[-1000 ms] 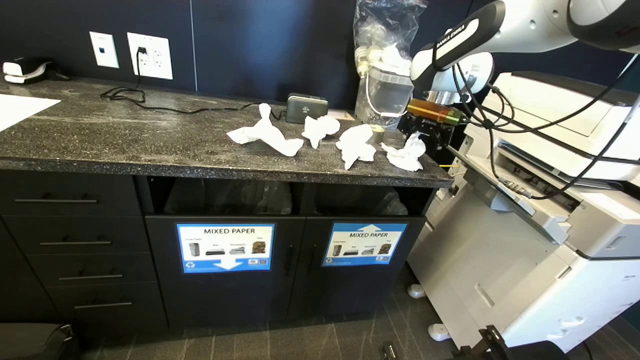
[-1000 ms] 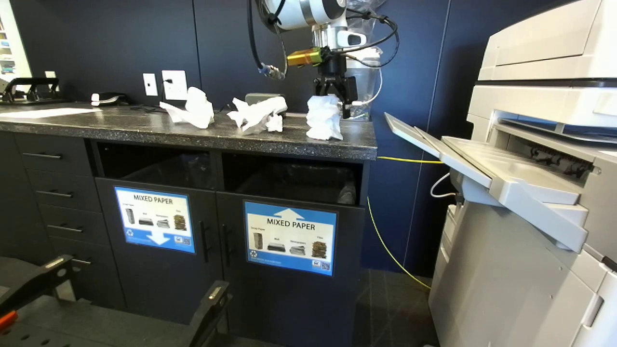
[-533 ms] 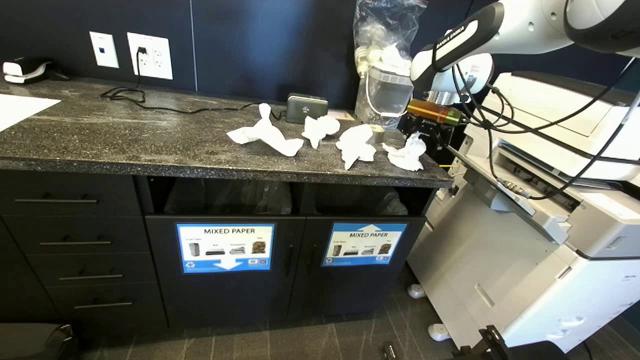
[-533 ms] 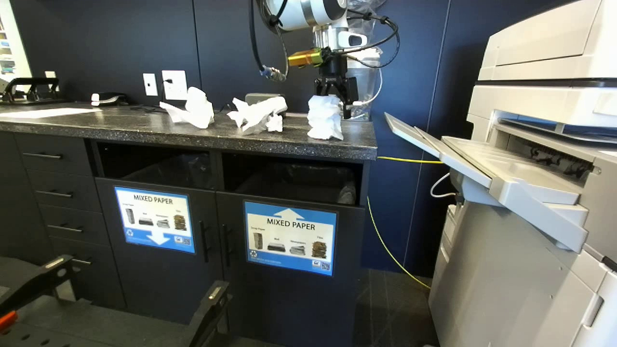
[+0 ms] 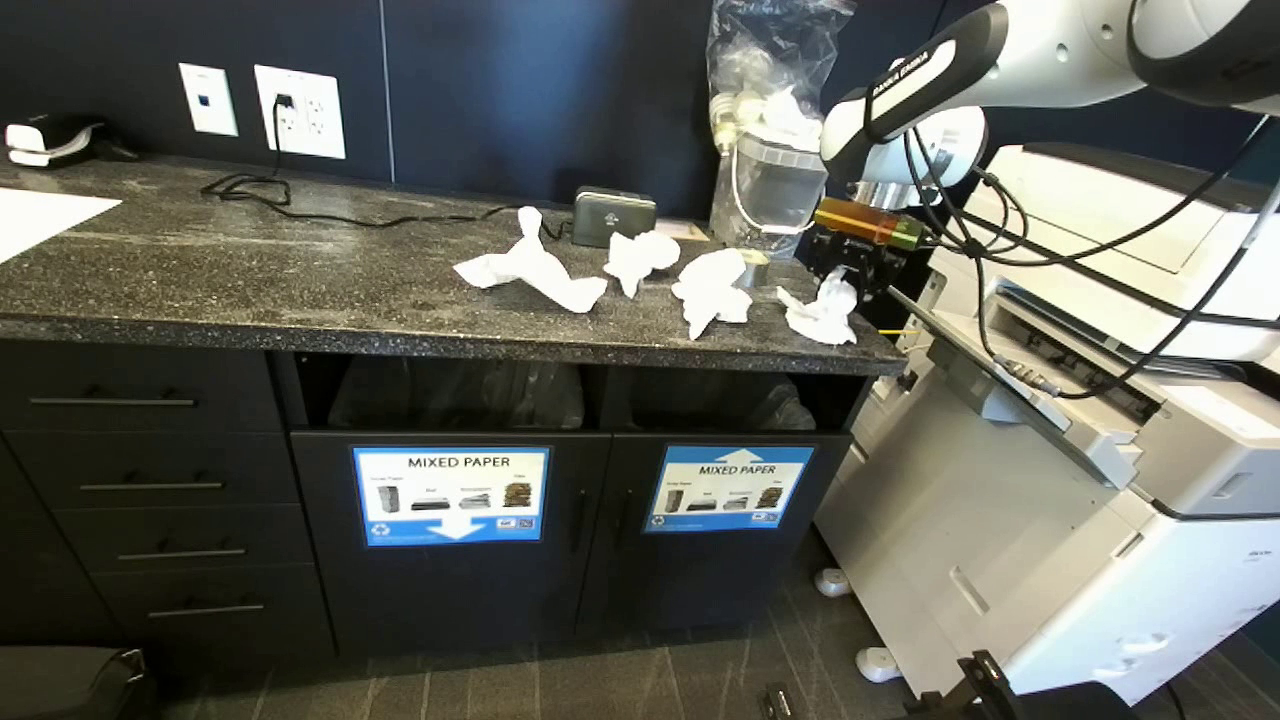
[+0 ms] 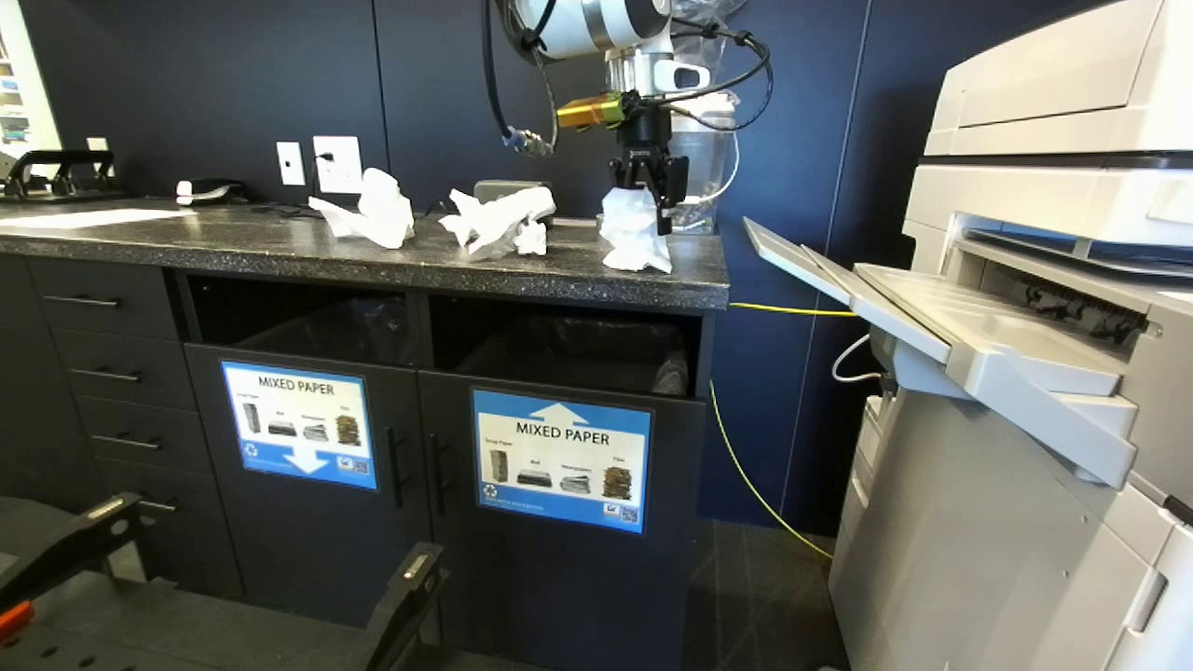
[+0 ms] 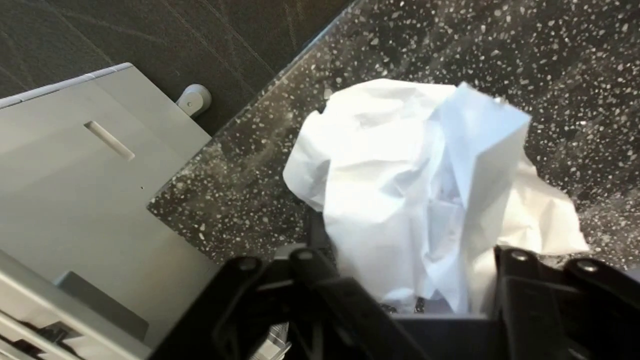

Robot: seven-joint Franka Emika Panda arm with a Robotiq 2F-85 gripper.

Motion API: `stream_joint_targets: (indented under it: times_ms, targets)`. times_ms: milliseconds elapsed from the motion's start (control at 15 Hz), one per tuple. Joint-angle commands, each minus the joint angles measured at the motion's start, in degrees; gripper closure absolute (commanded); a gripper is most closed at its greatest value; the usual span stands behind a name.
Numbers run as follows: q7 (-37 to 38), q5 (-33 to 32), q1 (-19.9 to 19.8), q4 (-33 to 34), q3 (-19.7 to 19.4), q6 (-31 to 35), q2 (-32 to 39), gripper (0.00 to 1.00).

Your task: Pick up one paper and throw it in the bin

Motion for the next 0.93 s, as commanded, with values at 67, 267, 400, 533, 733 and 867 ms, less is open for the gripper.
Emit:
stream_joint_targets:
  times_ms: [67,267,400,533,733,867]
  targets:
    - [-0.7,1.0,0.2,2.5,-0.5,-1.3,1.0,0.73]
    - [-0.8,1.0,0.2,2.3,-0.5,-1.3,0.9,0.86]
    - [-0.8,1.0,0.2,2.2,-0.5,-1.4,0.8,0.86]
    - [-1.2,0.9,0.2,1.9,-0.5,-1.8,0.6,0.86]
    - [-3.2,0.8,-0.1,1.0,-0.2,-3.8,-0.2,0.86]
    - [-6.5,0.5,-0.4,-0.3,0.2,-6.5,-1.3,0.86]
